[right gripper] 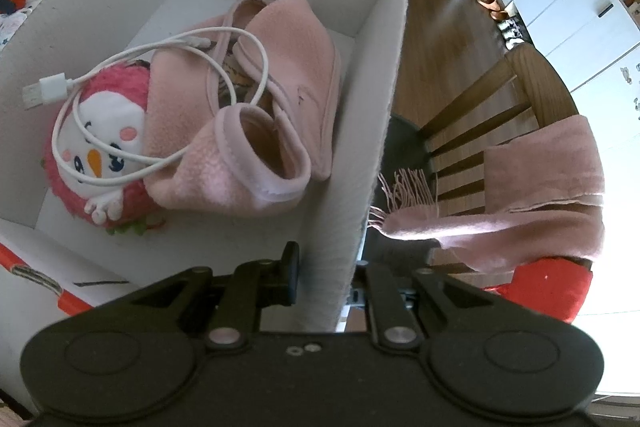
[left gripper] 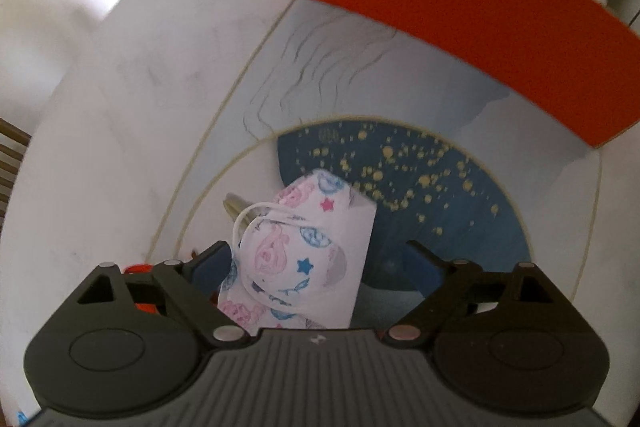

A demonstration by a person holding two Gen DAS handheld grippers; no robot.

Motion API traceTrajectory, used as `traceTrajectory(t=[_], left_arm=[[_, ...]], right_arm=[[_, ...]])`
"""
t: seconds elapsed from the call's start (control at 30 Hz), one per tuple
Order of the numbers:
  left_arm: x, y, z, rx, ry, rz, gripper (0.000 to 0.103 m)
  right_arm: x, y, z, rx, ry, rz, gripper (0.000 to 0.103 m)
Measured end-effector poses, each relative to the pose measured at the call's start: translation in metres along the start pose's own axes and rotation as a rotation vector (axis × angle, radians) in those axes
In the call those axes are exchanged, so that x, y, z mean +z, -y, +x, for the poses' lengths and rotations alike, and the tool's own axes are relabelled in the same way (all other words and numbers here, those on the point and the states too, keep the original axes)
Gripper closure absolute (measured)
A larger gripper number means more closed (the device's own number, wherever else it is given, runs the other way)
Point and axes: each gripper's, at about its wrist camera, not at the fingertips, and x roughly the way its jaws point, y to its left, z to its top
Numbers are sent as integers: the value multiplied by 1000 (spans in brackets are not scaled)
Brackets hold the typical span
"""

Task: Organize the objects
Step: 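Grasp the white printed face mask with the left gripper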

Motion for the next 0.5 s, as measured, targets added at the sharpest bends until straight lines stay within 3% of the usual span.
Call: traceTrajectory(t=[0.2, 0.37, 0.47, 0.5], left_arm=[[-3, -8, 8, -5, -18, -55, 10], [-7, -12, 2, -17, 19, -102, 12], [-8, -14, 1, -18, 15, -125, 35], [-8, -16, 1, -23, 18, -136, 37]], right_arm=[[1, -1, 1, -2, -9, 2, 89], [3, 0, 4, -3, -15, 2, 89], [3, 0, 5, -3, -16, 1, 89], [4, 0, 5, -3, -17, 2, 89]])
